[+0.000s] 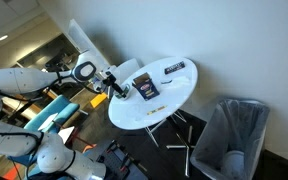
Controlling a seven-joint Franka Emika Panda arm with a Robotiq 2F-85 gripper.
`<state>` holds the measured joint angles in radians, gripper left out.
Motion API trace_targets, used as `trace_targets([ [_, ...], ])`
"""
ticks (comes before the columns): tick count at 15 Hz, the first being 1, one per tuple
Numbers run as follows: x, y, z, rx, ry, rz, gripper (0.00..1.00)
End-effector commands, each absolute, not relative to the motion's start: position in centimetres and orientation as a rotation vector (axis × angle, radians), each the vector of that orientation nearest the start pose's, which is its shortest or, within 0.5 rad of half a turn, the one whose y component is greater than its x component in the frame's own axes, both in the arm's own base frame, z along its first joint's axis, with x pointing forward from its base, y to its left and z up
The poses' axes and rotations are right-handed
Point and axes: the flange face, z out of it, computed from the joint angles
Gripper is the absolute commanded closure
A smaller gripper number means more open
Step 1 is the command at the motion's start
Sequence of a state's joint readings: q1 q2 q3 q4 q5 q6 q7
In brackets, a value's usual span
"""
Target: Move the mug forward slightly
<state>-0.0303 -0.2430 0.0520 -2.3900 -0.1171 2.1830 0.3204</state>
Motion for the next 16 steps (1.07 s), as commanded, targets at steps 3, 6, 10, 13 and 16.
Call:
trace_targets([
  [3,47.3,1.9,42.5,-3.044,0.316,-0.215,0.00],
  [6,48.2,3.0,41.8,-3.014,0.224,-0.198,0.00],
  [10,49.4,4.5,40.1,-3.024,0.069,-0.231,0.00],
  [13,50.2,5.6,38.5,-3.005,-0.065,-0.261,0.00],
  [16,50.9,6.6,37.1,-2.978,-0.161,-0.231,0.00],
])
